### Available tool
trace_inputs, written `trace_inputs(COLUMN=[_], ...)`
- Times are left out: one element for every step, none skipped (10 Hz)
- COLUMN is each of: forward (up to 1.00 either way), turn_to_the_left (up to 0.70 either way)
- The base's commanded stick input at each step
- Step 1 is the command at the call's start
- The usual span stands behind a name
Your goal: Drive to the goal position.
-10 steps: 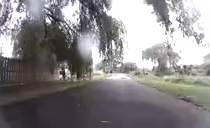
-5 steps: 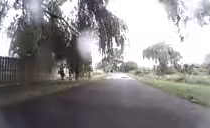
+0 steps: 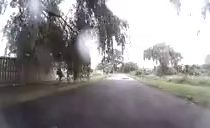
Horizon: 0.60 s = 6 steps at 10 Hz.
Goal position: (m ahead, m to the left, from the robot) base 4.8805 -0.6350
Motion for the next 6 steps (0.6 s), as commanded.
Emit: trace_inputs(forward=[0.85, 0.85, 0.85, 0.85, 0.85, 0.85], turn_to_the_left=[0.00, 0.00, 0.00, 0.00, 0.00, 0.00])
